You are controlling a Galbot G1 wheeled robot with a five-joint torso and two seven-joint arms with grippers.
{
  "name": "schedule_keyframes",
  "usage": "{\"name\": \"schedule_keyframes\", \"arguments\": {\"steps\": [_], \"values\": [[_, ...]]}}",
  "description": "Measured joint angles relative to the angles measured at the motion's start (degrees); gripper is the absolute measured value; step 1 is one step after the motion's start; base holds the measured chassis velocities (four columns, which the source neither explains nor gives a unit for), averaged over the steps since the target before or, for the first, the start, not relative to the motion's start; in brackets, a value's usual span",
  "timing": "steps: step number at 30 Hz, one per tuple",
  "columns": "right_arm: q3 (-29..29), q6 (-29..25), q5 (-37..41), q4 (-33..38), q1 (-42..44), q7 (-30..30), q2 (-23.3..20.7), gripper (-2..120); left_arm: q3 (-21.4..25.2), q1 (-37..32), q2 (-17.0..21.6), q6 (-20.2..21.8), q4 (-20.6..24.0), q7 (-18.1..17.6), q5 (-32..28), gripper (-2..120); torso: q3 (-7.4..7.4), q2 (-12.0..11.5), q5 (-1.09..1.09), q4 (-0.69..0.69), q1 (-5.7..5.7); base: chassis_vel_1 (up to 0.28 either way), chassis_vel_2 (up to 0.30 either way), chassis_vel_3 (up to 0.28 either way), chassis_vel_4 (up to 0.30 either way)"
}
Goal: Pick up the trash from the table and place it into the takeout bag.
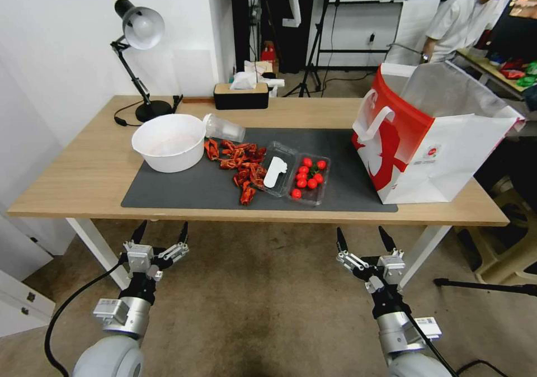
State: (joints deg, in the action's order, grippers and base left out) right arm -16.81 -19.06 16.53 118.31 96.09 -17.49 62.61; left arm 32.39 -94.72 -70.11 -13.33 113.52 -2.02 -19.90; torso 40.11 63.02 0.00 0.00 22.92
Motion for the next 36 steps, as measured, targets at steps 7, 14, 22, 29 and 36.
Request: {"name": "schedule_keyframes", "arguments": {"steps": [7, 14, 22, 29, 36], "values": [[0.08, 0.0, -0.26, 0.38, -0.09, -0.11, 0.21, 100, -0.38, 1.49, 1.2, 3.19, 0.64, -0.14, 0.75, 100, 0.0, 0.0, -0.02, 0.02, 0.0, 0.0, 0.0, 0.0, 0.0], [0.31, 0.03, -0.53, 1.19, -0.01, -0.32, 0.23, 100, -1.86, 12.56, 7.63, 12.83, 3.53, -2.21, -4.25, 100, 0.0, 0.0, -0.01, 0.0, 0.0, 0.0, 0.0, 0.0, 0.0], [0.27, 1.07, -1.9, 2.74, 0.51, -1.0, 0.31, 100, -11.7, 34.16, 22.68, 18.84, -2.96, -3.5, -18.22, 100, 0.01, 0.0, -0.02, 0.02, 0.0, 0.0, 0.0, 0.0, 0.0], [0.13, 1.86, -2.58, 3.21, 0.6, -1.68, 0.43, 100, -21.59, 51.67, 27.52, 23.42, -10.58, -6.24, -30.01, 100, 0.01, 0.0, 0.03, 0.0, 0.0, 0.0, 0.0, 0.0, 0.0], [0.25, 2.86, -3.42, 3.5, 0.35, -2.46, 1.13, 100, -36.25, 72.59, 23.14, 32.69, -19.96, -18.37, -46.64, 100, 0.01, 0.0, 0.01, -0.03, 0.01, 0.0, 0.0, 0.0, 0.0]]}}
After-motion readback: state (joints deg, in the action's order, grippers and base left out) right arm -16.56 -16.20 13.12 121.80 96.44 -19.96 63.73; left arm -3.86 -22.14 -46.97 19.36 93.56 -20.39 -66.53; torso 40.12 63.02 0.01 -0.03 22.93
